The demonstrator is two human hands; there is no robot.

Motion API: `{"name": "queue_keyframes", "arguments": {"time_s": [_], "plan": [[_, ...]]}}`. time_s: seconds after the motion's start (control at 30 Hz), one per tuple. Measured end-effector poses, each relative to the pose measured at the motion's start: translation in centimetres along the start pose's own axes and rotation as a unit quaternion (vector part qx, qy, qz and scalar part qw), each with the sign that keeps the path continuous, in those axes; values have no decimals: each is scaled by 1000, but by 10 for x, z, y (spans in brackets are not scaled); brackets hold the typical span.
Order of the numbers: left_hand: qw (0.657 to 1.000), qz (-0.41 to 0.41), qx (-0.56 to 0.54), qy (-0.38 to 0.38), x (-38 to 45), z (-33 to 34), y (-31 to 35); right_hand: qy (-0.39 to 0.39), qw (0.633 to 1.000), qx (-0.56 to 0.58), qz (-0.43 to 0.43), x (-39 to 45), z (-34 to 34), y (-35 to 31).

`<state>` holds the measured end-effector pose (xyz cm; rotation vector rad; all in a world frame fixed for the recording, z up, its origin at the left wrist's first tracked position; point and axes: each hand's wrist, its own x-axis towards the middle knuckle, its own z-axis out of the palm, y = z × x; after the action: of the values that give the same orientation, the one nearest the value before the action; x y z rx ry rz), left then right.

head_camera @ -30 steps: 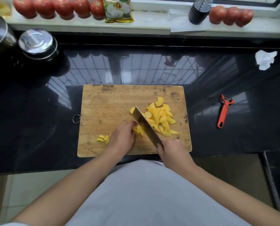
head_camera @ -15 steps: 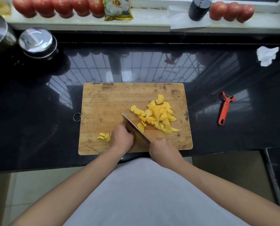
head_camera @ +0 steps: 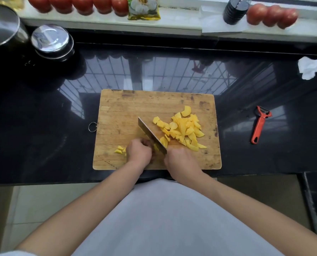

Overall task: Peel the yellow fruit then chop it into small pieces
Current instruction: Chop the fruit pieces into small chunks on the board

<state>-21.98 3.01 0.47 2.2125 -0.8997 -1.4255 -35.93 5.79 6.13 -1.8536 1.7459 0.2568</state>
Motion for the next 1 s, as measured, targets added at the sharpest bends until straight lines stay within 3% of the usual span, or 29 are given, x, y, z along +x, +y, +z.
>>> {"name": "queue_keyframes", "arguments": {"time_s": [0.4,0.57,0.63,0.73,0.9,1.0], "plan": [[995,2,-65,-74,-15,-45,-6,39,998,57,2,-12,-12,14],[992,16,-123,-3,-18,-95,-20,-26,999,24,-29,-3,2,-1],[995,36,-81,42,-15,-114,-36,-15,999,23,-24,2,2,0],[990,97,79,68,-8,-133,-56,28,999,19,14,18,-7,13],[939,225,256,-37,-2,-122,-55,45,998,38,20,28,-23,25],[923,241,292,-63,3,-105,-47,48,997,63,22,20,-23,19]]}}
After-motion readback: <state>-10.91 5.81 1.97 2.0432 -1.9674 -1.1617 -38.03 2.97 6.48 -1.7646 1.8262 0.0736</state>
